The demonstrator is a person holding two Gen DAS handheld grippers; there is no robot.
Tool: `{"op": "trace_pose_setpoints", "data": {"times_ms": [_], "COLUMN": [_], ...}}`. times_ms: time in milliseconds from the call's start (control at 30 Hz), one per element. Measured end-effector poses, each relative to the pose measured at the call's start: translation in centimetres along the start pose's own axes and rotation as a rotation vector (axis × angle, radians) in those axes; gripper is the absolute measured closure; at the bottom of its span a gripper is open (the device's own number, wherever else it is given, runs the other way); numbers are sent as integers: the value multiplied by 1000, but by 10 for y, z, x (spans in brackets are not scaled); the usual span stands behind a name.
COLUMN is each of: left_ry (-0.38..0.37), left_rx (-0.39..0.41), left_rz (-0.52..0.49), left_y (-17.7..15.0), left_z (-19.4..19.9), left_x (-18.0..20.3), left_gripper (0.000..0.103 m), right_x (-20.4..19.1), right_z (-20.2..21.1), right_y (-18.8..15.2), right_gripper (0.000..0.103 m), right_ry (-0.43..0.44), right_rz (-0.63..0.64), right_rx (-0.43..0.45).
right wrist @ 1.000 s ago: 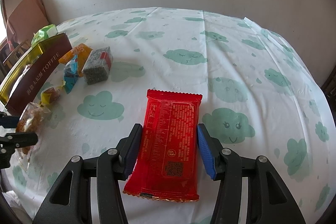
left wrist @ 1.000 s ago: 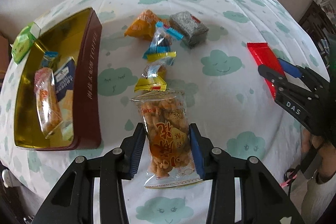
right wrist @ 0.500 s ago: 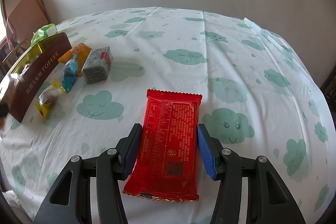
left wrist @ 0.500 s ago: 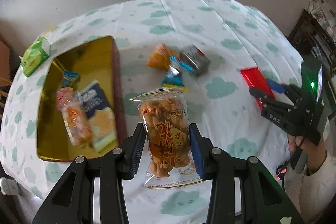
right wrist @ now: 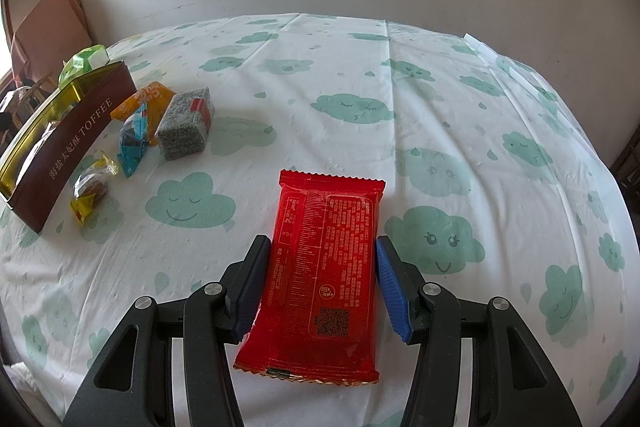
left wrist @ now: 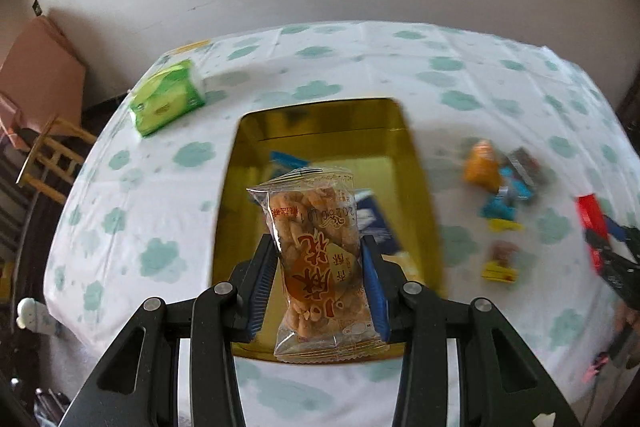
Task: Organize snacks
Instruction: 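Lower the twist pack into the tin box and open the left gripper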
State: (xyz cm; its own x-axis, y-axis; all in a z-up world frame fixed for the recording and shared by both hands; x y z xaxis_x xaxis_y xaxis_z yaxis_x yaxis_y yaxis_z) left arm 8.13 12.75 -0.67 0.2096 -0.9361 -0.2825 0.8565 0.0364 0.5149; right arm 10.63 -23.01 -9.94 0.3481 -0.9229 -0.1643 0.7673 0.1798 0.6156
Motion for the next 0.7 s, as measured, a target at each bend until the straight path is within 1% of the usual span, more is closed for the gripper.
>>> {"op": "trace_pose_setpoints", "data": {"times_ms": [67,100,267,533,700], "left_ry": [22,23,24,35,36], "left_rx": [-22,-41,-81,-106,-137], "left_rz": [6,3,-18,-39,-42], "left_y": [-2,-4,-13,-21,-28], "left_z": [-13,-21,-43,-63,-75], "left_x": [-10,-13,-15,-19,-21], "left_gripper": [65,65,65,65,65], "right_x": [0,0,1,0,0], "right_z": [0,0,0,0,0], "right_y": [0,0,0,0,0], "right_gripper": [49,49,49,48,47], "right_ry": [0,0,0,0,3], "right_rz": [0,0,0,0,4], "right_rx": [0,0,0,0,-2]}}
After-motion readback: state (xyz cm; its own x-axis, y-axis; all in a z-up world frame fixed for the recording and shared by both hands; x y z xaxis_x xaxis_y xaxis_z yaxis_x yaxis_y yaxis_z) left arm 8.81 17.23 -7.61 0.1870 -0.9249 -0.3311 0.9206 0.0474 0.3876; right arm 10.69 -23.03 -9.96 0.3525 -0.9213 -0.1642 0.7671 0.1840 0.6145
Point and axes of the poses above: each gripper's, at about its wrist camera, not at the fingertips, and z roughly against the way its jaws point, x to its right, y to its top, the point moved 3 cm from there along -z, roughly the way its jaws point, and after that the axes turned 11 degrees about y, right-handed, at the moved point
